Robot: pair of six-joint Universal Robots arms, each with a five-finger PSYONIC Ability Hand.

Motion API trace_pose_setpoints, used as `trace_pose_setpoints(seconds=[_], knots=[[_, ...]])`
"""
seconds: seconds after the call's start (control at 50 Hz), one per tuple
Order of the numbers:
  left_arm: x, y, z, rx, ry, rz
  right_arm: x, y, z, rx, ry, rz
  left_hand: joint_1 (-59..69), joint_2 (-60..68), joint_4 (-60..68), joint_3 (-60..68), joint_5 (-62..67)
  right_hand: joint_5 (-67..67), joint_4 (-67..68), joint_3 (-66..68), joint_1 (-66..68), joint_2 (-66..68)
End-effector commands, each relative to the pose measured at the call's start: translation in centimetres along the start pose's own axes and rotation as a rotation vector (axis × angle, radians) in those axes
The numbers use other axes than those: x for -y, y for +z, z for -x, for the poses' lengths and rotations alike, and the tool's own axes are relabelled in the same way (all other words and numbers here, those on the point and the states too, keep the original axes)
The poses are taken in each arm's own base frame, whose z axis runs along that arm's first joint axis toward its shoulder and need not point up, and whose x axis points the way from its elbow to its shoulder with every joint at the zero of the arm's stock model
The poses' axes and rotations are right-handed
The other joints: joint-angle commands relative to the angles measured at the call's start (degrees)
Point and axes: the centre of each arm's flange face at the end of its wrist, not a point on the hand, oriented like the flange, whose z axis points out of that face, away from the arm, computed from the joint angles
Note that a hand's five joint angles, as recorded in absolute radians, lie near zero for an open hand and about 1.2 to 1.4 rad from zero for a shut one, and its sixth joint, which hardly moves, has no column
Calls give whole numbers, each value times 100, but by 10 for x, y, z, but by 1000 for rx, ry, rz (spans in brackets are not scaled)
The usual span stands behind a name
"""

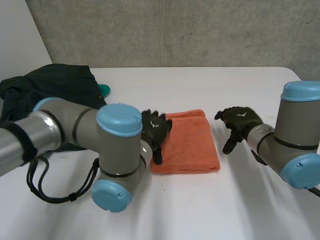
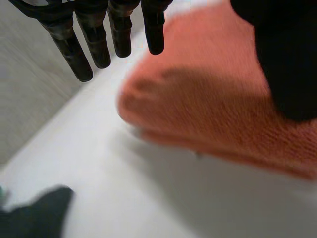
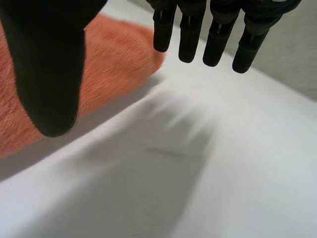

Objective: Fold the laundry.

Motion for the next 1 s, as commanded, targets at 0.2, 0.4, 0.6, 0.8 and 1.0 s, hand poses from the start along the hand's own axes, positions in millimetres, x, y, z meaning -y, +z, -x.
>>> trace_pose_setpoints(seconds=[0.2,0.4,0.6,0.8,1.0], knots=[[90,-47,34,-339,-238,-389,-36,-38,12,-17,278,46,43,129,153,97,205,-59,-62,-51,-108,-122],[92,-52,39,-434,-324,-399,-43,-26,22,52,374,11,94,180,203,148,256,-59,-62,-51,-108,-122],[89,-53,35,-442,-325,-388,-53,-12,42,93,376,32,128,214,237,182,289,75,72,83,27,12],[88,-53,35,-443,-328,-384,-48,-6,58,134,360,1,212,298,321,266,374,1896,1893,1904,1847,1833],[88,-52,37,-437,-327,-389,-15,22,43,105,434,-162,212,298,321,266,374,5974,5971,5982,5925,5911]])
